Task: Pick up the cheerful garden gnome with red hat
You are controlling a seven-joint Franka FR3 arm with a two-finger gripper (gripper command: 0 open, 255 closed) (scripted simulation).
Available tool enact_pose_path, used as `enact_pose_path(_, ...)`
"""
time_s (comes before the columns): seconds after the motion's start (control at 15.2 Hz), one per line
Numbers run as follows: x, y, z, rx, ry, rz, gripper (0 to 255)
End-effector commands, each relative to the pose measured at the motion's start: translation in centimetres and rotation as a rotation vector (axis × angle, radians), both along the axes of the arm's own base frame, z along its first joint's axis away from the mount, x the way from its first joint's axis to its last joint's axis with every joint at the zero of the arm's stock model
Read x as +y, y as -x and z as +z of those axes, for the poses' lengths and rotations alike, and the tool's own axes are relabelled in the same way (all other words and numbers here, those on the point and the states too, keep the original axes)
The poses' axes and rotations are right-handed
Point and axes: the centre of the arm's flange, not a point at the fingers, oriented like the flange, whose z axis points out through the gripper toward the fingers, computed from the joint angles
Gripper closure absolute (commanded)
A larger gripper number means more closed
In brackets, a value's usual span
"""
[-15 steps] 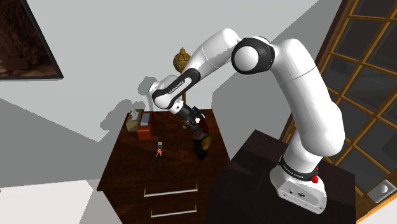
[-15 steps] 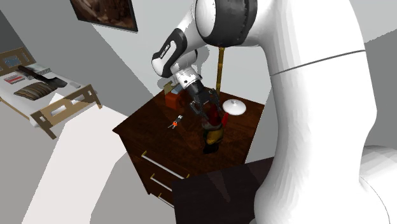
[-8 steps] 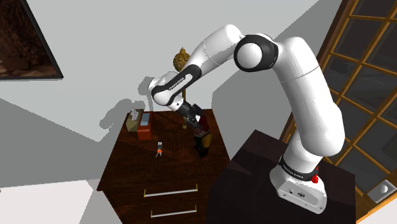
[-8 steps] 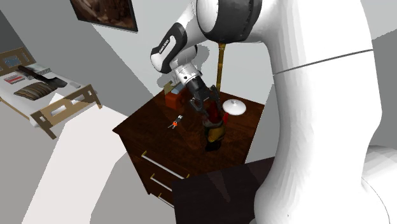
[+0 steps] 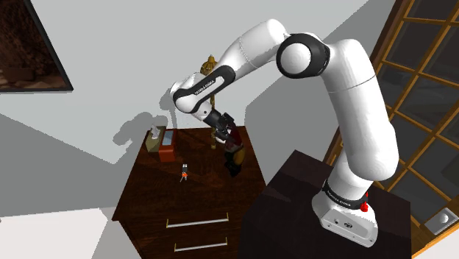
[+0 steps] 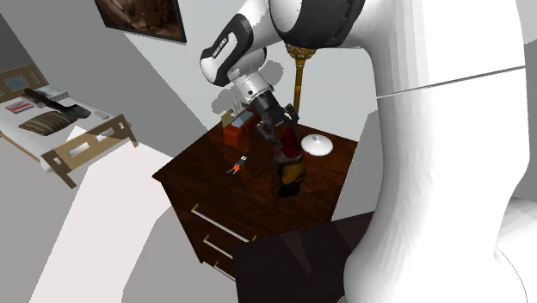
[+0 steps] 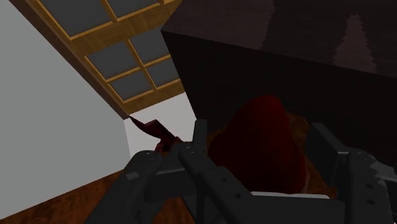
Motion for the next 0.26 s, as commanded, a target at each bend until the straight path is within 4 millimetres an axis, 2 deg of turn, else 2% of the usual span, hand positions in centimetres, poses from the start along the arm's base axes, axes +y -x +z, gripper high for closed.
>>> enact_pose_path(0.0,0.05,0.02,1.2,-0.001,0.0,0.0,255)
enact_pose_path(0.2,0.05,0.02,1.8,-0.001,0.0,0.0,255)
